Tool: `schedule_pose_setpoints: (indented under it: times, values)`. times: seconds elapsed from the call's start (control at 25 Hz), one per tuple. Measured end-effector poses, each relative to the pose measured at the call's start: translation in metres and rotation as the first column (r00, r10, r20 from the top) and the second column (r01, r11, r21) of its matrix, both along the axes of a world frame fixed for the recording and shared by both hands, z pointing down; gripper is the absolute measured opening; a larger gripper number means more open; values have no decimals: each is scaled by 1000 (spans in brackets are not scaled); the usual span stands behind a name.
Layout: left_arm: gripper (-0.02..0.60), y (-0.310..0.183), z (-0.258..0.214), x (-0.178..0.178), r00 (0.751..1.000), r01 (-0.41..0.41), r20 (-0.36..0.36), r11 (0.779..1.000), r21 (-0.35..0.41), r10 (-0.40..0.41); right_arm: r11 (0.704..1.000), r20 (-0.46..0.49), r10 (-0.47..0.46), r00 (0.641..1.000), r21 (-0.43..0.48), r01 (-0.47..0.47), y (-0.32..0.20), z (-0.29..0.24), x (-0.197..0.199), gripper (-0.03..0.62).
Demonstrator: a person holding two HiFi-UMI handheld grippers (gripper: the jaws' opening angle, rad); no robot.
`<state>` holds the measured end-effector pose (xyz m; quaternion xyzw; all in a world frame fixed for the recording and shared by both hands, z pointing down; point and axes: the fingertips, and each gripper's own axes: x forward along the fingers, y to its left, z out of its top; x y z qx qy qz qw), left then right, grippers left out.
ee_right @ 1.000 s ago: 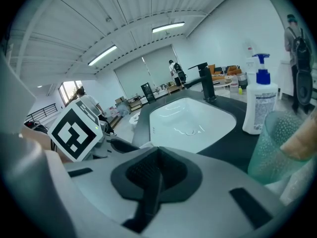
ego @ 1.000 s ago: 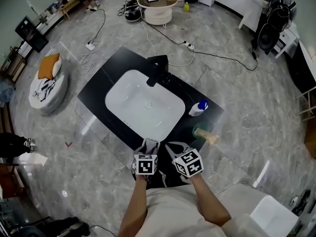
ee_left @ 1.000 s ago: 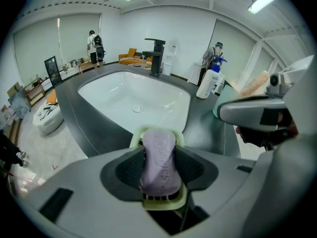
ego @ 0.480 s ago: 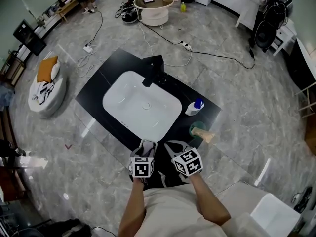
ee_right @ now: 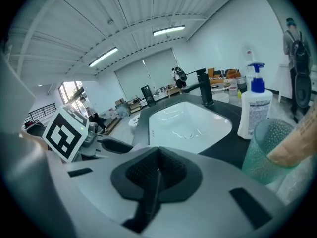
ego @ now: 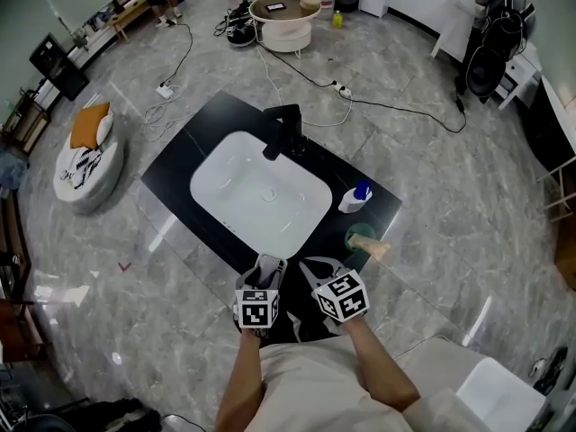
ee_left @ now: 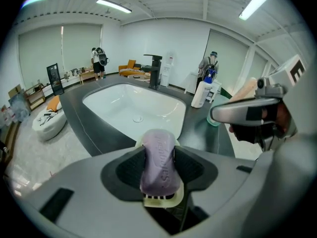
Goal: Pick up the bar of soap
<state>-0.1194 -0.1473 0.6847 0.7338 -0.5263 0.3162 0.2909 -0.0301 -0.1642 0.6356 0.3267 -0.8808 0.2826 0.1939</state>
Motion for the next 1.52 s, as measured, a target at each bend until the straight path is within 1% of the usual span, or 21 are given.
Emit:
schedule_pose_setpoints:
  times: [0.2, 0.32, 0.4, 0.64, 0.8, 1.0, 1.16, 1.24, 1.32, 1.4, 1.44, 1.52]
  values:
    - [192, -6, -16, -3, 1000, 10, 2, 998, 59, -10, 1000, 0, 4, 1000, 18, -4, -3, -5, 2, 5]
    - [192, -11, -33, -5, 1000, 11, 8, 991, 131, -13, 1000, -2, 4, 1000, 30, -4, -2, -8, 2, 5]
    - [192, -16, -48, -11, 999, 30, 9, 983, 179, -32, 999, -3, 7, 1000, 40, -7, -3, -10, 4, 5]
    - [192, -29, -92, -28, 997, 73, 13, 948, 310, -81, 997, 7, 33, 999, 69, -34, -9, -19, 8, 5]
    - [192, -31, -114, -32, 995, 90, -1, 919, 383, -96, 992, 14, 44, 999, 116, -45, -12, -28, 7, 5]
    - [192, -30, -133, -33, 994, 100, -3, 891, 442, -110, 979, 41, 84, 996, 182, -90, -18, -42, 14, 5]
    - [192, -34, -171, -43, 992, 99, 18, 848, 521, -127, 982, 73, 71, 995, 167, -83, -15, -45, 13, 5]
    - [192, -35, -188, -47, 990, 106, 16, 826, 554, -137, 984, 71, 63, 996, 165, -74, -11, -44, 12, 5]
    - [192, -32, -200, -51, 988, 116, 13, 809, 576, -151, 984, 69, 58, 996, 166, -69, -8, -45, 11, 5]
    - [190, -29, -206, -53, 987, 127, 8, 800, 587, -163, 983, 75, 59, 995, 168, -71, -8, -47, 11, 5]
    - [192, -28, -207, -54, 986, 127, 10, 799, 588, -164, 983, 78, 58, 995, 169, -71, -8, -49, 9, 5]
    - [192, -25, -205, -55, 988, 106, 31, 807, 581, -152, 984, 86, 49, 995, 168, -63, -8, -51, 4, 5]
